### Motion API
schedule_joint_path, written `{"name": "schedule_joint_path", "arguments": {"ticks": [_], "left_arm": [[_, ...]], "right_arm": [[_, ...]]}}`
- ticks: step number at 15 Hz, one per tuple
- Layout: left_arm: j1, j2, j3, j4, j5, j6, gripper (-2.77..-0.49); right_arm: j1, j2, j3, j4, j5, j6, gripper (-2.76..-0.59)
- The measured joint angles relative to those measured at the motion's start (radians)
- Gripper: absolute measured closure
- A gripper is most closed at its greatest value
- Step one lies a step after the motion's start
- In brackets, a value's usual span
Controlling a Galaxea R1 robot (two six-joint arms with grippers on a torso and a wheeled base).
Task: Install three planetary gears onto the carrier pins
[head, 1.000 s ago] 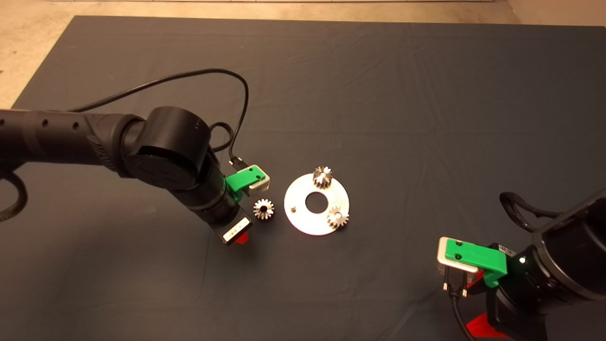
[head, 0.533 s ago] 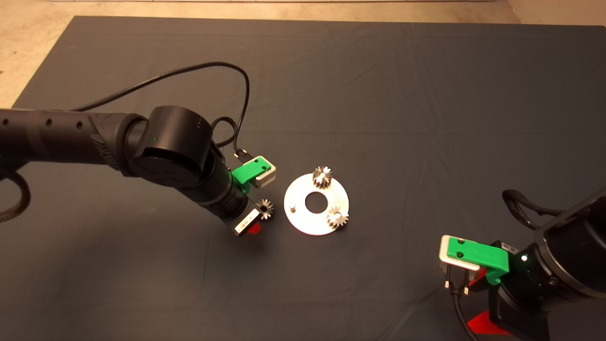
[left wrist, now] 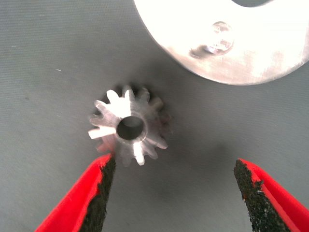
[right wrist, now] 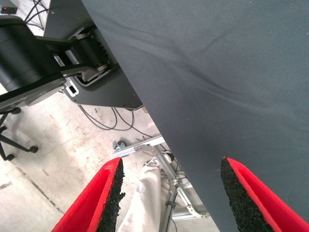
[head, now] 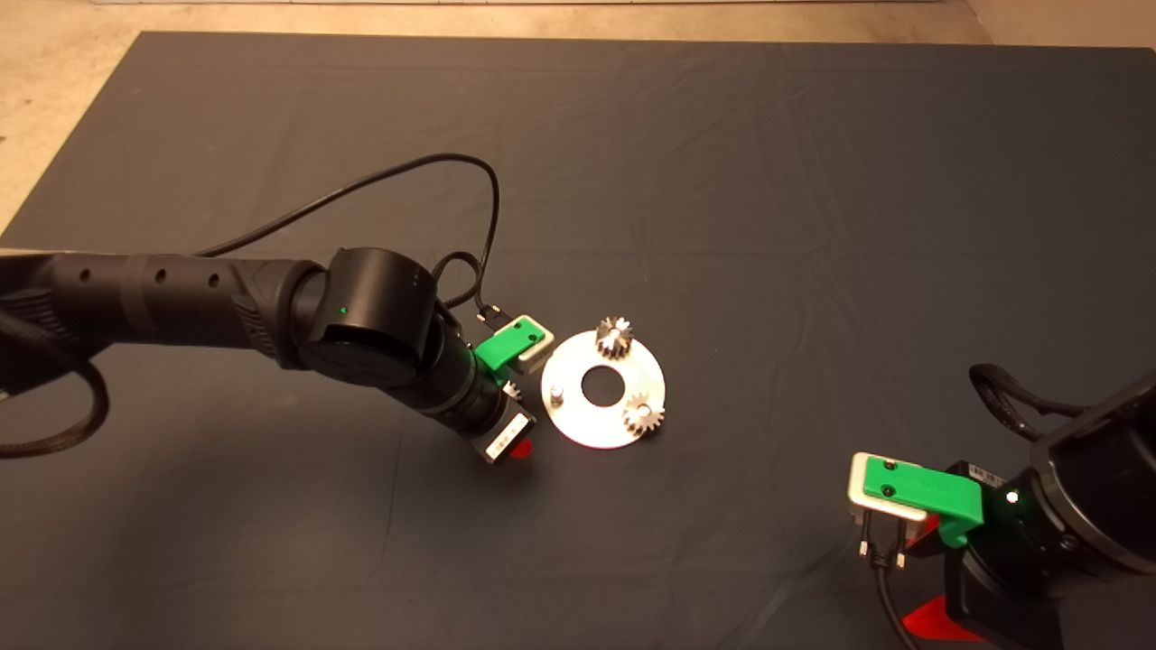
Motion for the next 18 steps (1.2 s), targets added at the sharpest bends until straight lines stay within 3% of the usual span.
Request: {"name": "schedule_joint_path", "arguments": {"ticks": [9, 12, 18], "left_arm": [[-0.005, 0.009, -0.032, -0.003, -0.003, 0.047, -1.75], [-0.016, 0.034, -0.059, -0.025, 0.022, 0.074, -1.75], [-0.025, 0.036, -0.064, -0.032, 0.023, 0.075, -1.75]], "right_arm": [[0.000, -0.022, 0.000, 0.000, 0.000, -0.001, -1.47], [0.000, -0.022, 0.000, 0.000, 0.001, -0.001, -1.47], [0.000, -0.022, 0.000, 0.000, 0.000, -0.001, -1.47]]}}
